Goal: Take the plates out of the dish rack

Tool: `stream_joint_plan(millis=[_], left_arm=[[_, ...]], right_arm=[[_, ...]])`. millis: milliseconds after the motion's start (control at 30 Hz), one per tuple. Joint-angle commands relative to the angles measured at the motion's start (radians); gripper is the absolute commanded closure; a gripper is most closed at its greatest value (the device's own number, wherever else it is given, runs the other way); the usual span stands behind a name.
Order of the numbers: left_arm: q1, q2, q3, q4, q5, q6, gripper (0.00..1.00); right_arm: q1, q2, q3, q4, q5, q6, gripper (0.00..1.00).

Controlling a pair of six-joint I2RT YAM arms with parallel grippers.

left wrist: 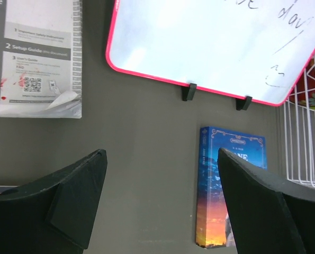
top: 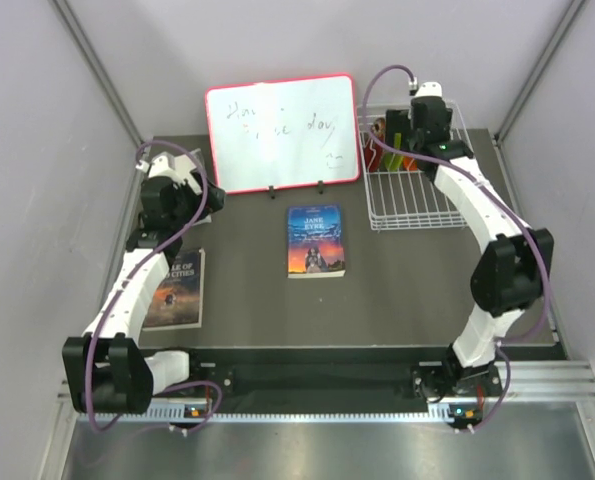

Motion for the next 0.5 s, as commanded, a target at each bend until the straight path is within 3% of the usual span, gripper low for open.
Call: stream_joint_plan(millis=[0, 200, 467], left_arm=[[-0.009, -0.036, -0.026, 0.059, -0.072, 0.049, 0.11], [-0.042, -0.022, -0.029, 0.051, -0.164, 0.072, 0.12], [-0.113, 0.004, -0.034, 0.039, -0.276, 0.098, 0.12]], right_arm=[[0.004, 0.093, 0.134, 0.006, -0.024, -0.018, 0.00], [0.004, 0.252, 0.286, 0.000, -0.061, -0.014, 0.02], [0.004, 0.366, 0.380, 0.029, -0.136, 0.011, 0.14]])
